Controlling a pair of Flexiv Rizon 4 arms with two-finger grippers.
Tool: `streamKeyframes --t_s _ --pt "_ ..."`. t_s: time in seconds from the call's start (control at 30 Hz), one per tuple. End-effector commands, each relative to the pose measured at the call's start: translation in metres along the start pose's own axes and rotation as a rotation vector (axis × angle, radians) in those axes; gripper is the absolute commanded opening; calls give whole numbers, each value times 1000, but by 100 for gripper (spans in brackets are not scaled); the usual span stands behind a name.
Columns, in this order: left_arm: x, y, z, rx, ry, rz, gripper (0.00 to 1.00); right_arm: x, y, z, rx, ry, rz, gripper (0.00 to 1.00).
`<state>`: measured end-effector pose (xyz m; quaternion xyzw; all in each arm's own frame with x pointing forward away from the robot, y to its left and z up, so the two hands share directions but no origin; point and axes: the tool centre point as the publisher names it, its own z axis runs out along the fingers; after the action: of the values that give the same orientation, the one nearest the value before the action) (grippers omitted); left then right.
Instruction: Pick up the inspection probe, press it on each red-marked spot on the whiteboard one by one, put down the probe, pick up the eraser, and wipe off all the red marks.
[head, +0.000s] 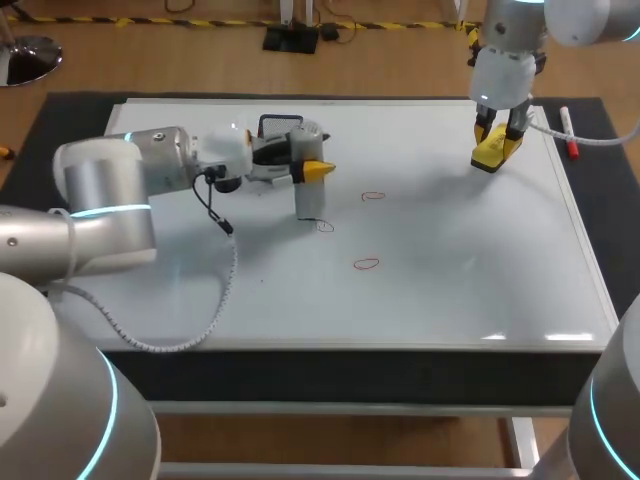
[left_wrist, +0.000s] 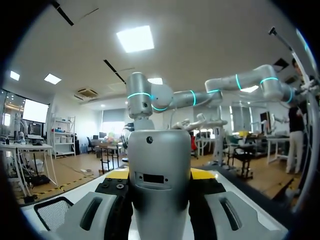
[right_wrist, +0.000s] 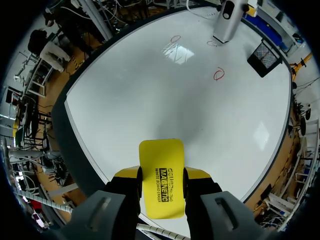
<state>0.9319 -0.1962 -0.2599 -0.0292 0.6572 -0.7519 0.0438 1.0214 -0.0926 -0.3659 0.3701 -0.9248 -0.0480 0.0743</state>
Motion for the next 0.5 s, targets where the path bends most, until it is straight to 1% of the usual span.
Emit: streamKeyframes --t_s 0.03,0.23,0.47,0.5 --pt "7 -24 -29 -21 -43 9 0 1 0 -2 3 3 -1 0" --pt "1 -42 -63 -24 -90 19 0 1 0 -2 3 3 -1 0" --pt "-7 -53 -97 -43 -122 31 0 1 0 -2 3 3 -1 0" --pt "-8 -55 -102 -33 -118 37 0 1 0 -2 3 3 -1 0"
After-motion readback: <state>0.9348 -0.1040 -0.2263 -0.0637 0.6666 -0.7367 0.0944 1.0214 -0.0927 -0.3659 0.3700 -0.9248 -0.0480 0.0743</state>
